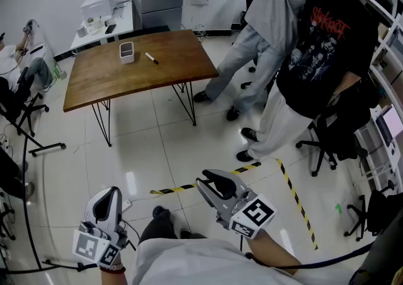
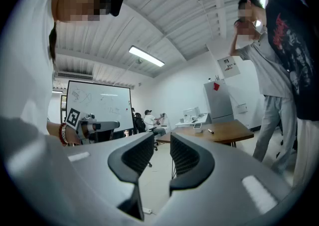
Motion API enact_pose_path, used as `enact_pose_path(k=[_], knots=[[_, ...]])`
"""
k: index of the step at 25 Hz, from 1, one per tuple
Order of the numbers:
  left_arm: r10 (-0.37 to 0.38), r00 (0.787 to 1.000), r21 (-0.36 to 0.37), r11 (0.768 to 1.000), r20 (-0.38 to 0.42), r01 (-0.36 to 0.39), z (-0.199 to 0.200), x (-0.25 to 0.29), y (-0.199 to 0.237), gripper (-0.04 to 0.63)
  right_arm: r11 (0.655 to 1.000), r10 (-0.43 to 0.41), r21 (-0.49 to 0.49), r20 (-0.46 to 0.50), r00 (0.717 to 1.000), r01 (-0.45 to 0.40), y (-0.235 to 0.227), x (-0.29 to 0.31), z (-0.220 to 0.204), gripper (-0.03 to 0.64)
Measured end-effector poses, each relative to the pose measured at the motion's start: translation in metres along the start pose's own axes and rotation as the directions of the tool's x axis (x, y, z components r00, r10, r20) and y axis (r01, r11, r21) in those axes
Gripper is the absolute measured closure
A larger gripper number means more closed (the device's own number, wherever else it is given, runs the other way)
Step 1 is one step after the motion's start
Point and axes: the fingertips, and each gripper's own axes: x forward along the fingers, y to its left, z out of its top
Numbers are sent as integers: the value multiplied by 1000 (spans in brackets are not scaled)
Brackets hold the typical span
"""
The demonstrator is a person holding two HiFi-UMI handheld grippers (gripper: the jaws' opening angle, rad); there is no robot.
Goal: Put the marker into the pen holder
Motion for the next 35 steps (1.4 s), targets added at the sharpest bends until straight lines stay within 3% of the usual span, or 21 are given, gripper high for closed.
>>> enact_pose_path(k=[6, 12, 19, 27, 35], knots=[[48, 999, -38, 998, -6, -48, -9, 28, 61, 603, 1000, 16, 6, -21, 1000, -16, -26, 62, 1, 541], [8, 999, -29, 1000, 37, -7, 12, 91, 137, 603, 1000, -14, -21, 2, 1000, 14, -67, 148, 29, 541], [-36, 999, -12, 999, 17, 36, 32, 147, 224, 603, 1000, -19, 3, -1, 1000, 19, -87, 252, 44, 541], [-126, 992, -52, 991, -9, 126, 28, 199, 268, 603, 997, -82, 3, -30, 996, 82, -126, 320, 48, 541], [-72, 997, -63, 996, -21, 70, 23, 241, 335, 603, 996, -88, 16, -70, 994, 89, -174, 376, 38, 541]])
